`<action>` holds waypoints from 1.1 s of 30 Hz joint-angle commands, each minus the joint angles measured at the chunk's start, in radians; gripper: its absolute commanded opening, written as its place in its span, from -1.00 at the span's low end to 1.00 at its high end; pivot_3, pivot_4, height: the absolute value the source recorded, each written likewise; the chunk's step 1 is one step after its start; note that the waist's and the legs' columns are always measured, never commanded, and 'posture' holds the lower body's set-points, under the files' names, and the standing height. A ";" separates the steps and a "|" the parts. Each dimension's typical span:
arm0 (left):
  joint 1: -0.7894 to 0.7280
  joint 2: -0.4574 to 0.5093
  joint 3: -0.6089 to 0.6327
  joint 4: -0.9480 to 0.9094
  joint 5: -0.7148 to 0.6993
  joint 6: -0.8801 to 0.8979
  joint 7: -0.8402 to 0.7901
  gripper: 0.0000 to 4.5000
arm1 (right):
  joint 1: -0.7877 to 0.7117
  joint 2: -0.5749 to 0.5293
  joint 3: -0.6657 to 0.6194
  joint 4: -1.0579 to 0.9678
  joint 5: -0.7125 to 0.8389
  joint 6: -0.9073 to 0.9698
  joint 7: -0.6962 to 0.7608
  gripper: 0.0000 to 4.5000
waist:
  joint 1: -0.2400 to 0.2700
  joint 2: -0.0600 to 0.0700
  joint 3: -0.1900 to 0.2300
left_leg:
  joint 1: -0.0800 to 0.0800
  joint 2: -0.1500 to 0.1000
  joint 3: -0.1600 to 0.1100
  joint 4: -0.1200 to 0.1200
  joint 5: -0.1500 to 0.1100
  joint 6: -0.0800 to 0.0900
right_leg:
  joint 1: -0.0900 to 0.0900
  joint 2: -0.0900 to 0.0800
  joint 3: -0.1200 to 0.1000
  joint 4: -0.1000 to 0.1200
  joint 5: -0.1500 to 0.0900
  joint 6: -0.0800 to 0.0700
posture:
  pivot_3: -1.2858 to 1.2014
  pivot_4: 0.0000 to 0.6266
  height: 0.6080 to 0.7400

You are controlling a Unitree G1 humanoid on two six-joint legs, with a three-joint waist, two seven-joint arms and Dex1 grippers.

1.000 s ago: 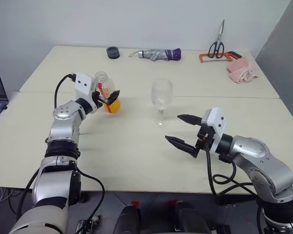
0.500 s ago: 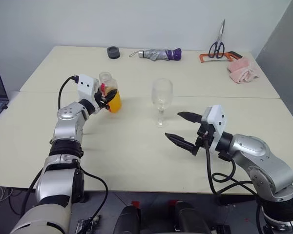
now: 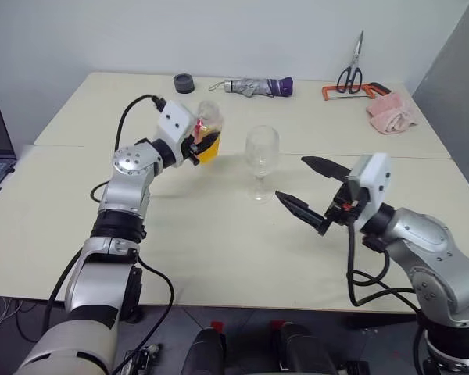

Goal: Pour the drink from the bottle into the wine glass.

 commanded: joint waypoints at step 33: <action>-0.273 0.023 -0.174 0.314 0.370 -0.605 0.170 -0.20 | 0.090 -0.051 -0.059 -0.103 0.063 -0.047 -0.060 1.00 | -0.001 0.000 0.000 | 0.000 0.000 0.001 0.000 0.000 0.000 | 0.000 0.000 0.000 0.001 0.000 0.000 | 0.03 -0.52 1.00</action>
